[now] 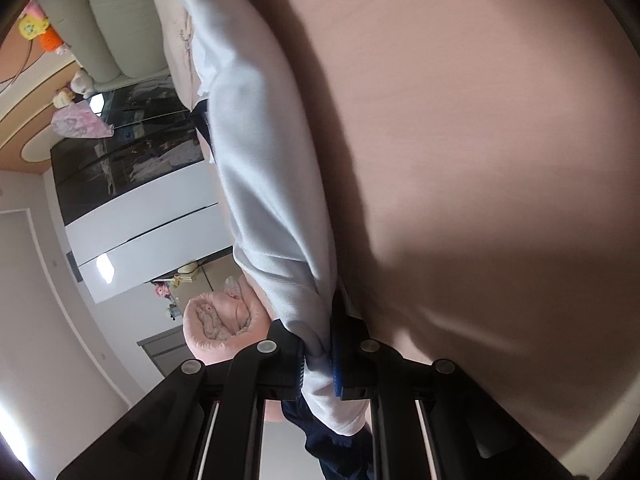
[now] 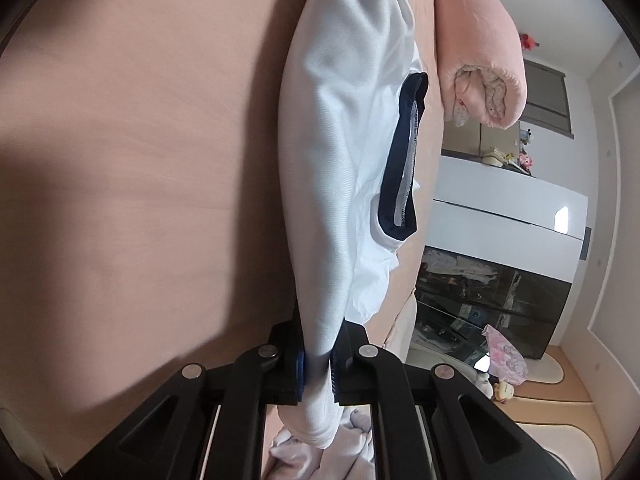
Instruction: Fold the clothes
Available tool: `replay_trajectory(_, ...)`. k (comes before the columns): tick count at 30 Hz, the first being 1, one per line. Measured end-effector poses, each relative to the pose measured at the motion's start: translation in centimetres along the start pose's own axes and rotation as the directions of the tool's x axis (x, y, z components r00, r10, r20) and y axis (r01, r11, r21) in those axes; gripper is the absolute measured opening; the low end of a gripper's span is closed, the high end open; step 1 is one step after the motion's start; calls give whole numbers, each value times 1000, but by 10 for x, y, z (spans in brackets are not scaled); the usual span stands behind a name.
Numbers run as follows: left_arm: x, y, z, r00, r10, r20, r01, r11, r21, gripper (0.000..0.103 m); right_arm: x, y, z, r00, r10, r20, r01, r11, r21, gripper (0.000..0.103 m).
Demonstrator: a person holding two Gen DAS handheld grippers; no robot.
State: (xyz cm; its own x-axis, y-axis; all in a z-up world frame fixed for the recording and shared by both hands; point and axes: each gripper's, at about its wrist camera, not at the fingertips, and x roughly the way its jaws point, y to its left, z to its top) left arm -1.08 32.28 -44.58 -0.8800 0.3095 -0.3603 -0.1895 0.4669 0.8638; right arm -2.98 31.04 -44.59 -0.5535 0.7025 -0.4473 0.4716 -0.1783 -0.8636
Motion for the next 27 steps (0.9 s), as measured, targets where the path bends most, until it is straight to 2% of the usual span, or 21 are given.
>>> replay_trajectory(6, -19, -9, -2, 1000, -17, -12, 17, 1000, -2, 9, -20, 12, -1, 1000, -1, -3, 0, 1000, -28, 7)
replay_trajectory(13, -37, -29, -8, 1000, -2, -25, 2, 1000, -14, 9, -39, 25, -4, 1000, -6, -5, 6, 999, -52, 7)
replay_trajectory(20, -51, -38, -14, 999, -17, -31, 15, 999, -38, 9, -52, 31, -5, 1000, -6, -7, 6, 999, -44, 7)
replay_trajectory(27, -61, -44, -18, 999, -35, -36, 34, 999, -29, 9, -62, 32, -7, 1000, 25, -6, -25, 998, -50, 7)
